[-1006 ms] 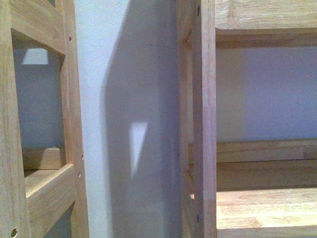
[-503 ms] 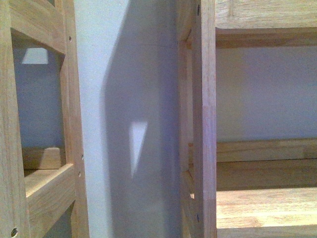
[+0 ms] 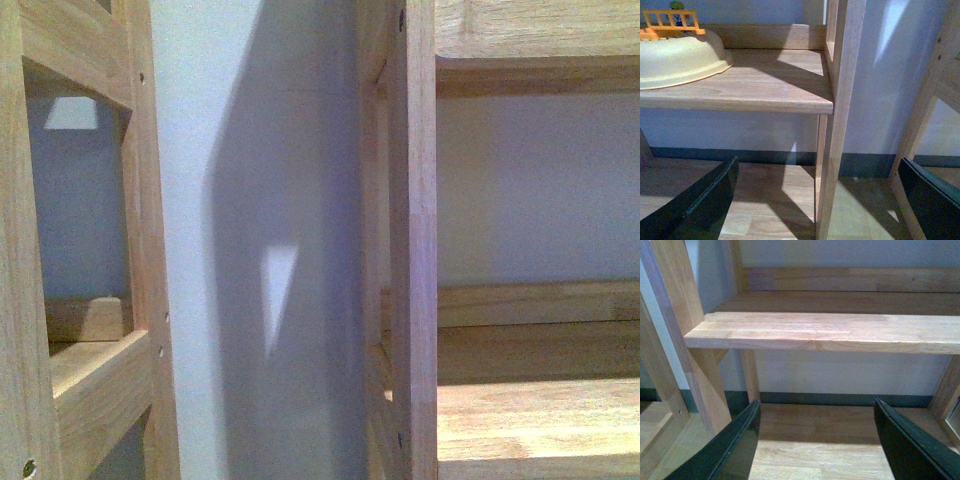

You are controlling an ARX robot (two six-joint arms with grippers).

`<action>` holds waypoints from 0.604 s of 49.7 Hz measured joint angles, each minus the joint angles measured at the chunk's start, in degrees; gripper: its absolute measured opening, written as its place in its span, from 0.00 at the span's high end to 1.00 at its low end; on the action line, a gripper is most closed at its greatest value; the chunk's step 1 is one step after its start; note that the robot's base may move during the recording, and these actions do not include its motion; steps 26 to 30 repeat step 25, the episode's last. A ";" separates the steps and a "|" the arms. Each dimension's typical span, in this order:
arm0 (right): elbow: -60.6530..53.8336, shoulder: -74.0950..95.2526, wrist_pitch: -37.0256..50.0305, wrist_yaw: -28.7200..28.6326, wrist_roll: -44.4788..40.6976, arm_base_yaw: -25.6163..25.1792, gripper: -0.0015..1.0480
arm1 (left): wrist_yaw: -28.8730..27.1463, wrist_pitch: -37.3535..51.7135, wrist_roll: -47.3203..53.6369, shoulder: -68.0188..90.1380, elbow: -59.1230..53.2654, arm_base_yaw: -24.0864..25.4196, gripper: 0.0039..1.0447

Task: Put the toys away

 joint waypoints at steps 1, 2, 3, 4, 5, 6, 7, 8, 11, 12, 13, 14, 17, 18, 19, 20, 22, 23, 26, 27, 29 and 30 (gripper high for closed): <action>0.00 0.00 0.00 0.00 0.00 0.00 0.26 | 0.00 0.00 0.00 0.00 0.00 0.00 0.05; 0.00 0.00 0.00 0.00 0.00 0.00 0.23 | 0.00 0.00 0.00 0.00 0.00 0.00 0.05; 0.00 0.00 0.00 0.00 0.00 0.00 0.18 | 0.00 0.00 0.00 0.00 0.00 0.00 0.05; 0.00 0.00 0.00 0.00 0.00 0.00 0.15 | 0.00 0.00 0.00 0.00 0.00 0.00 0.05; 0.00 0.00 0.00 0.00 0.00 0.00 0.10 | 0.00 0.00 0.00 0.00 0.00 0.00 0.05; 0.00 0.00 0.00 0.00 0.00 0.00 0.07 | 0.00 0.00 0.00 0.00 0.00 0.00 0.05; 0.00 0.00 0.00 0.00 0.00 0.00 0.02 | 0.00 0.00 0.00 0.00 0.00 0.00 0.05; 0.00 0.00 0.00 0.00 0.35 0.00 0.00 | 0.00 0.00 0.00 0.00 0.00 0.00 0.05; 0.00 0.00 0.00 0.00 0.28 0.00 0.00 | 0.00 0.00 0.00 0.00 0.00 0.00 0.05; 0.00 0.00 0.00 0.00 0.28 0.00 0.00 | 0.00 0.00 0.00 0.00 0.00 0.00 0.05; 0.00 0.00 0.00 0.00 0.26 0.00 0.00 | 0.00 0.00 0.00 0.00 0.00 0.00 0.05; 0.00 0.00 0.00 0.00 0.28 0.00 0.00 | 0.00 0.00 0.00 0.00 0.00 0.00 0.05; 0.00 0.00 0.00 0.00 0.28 0.00 0.00 | 0.00 0.00 0.00 0.00 0.00 0.00 0.05; 0.00 0.00 0.00 -0.02 0.28 0.00 0.00 | 0.00 0.00 0.00 0.00 0.00 0.00 0.05; 0.00 0.00 0.00 0.00 0.28 0.00 0.00 | 0.00 0.00 0.00 0.00 0.00 0.00 0.05; 0.00 0.00 0.00 0.00 0.28 0.00 0.00 | 0.00 0.00 0.00 0.00 0.00 0.00 0.05; 0.00 0.00 0.00 0.00 0.28 0.00 0.00 | 0.00 0.00 0.00 0.00 0.00 0.00 0.05; 0.00 0.00 0.00 0.00 0.28 0.00 0.00 | 0.00 0.00 0.00 0.00 0.00 0.00 0.05; 0.00 0.00 0.00 0.00 0.28 0.00 0.00 | 0.00 0.00 0.00 0.00 0.00 0.00 0.05; 0.00 0.00 0.00 0.00 0.28 0.00 0.00 | 0.00 0.00 0.00 0.00 0.00 0.00 0.05; 0.00 0.00 0.00 0.00 0.28 0.00 0.00 | 0.00 0.00 0.00 0.00 0.00 0.00 0.05; 0.00 0.00 0.00 0.00 0.28 0.00 0.00 | 0.00 0.00 0.00 0.00 0.00 0.00 0.05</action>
